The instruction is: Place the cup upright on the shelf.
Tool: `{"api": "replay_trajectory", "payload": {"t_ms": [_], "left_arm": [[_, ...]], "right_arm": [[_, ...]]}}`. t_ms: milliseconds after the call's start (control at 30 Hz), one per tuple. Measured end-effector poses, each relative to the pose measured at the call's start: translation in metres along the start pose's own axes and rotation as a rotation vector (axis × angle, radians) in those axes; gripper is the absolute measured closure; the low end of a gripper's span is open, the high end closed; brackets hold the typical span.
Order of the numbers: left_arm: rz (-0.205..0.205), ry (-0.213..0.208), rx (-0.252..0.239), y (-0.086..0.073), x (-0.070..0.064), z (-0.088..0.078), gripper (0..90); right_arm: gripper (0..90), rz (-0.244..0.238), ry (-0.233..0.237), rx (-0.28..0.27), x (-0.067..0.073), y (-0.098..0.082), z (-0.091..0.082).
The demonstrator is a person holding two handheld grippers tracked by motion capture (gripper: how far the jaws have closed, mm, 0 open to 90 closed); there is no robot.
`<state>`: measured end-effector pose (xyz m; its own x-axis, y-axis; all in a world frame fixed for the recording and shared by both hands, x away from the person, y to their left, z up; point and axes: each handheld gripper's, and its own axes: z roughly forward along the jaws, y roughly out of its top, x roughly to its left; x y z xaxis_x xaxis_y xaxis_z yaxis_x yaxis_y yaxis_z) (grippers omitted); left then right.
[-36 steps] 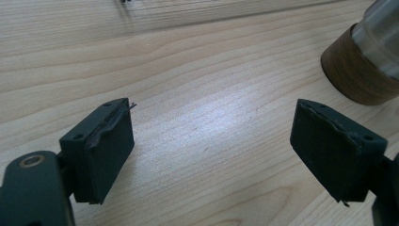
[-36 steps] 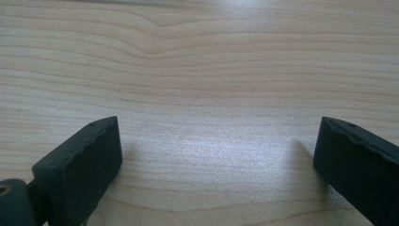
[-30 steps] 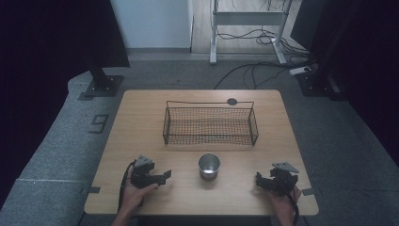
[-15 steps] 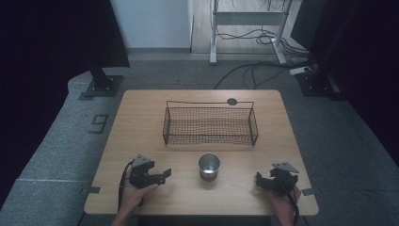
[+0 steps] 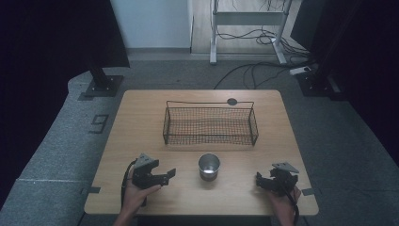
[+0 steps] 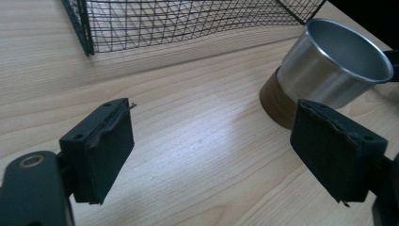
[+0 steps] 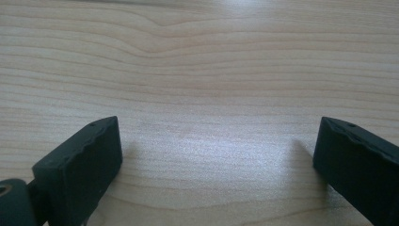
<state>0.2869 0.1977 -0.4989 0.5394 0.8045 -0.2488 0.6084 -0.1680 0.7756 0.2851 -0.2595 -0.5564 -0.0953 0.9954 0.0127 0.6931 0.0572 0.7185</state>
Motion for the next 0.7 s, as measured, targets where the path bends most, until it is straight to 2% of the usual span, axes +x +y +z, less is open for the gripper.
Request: {"api": "replay_trajectory", "payload": {"t_ms": [700], "left_arm": [[0.032, -0.038, 0.003, 0.008, -0.018, 0.006, 13.5]], "right_arm": [[1.6, 0.000, 0.000, 0.000, 0.000, 0.000, 0.000]]}}
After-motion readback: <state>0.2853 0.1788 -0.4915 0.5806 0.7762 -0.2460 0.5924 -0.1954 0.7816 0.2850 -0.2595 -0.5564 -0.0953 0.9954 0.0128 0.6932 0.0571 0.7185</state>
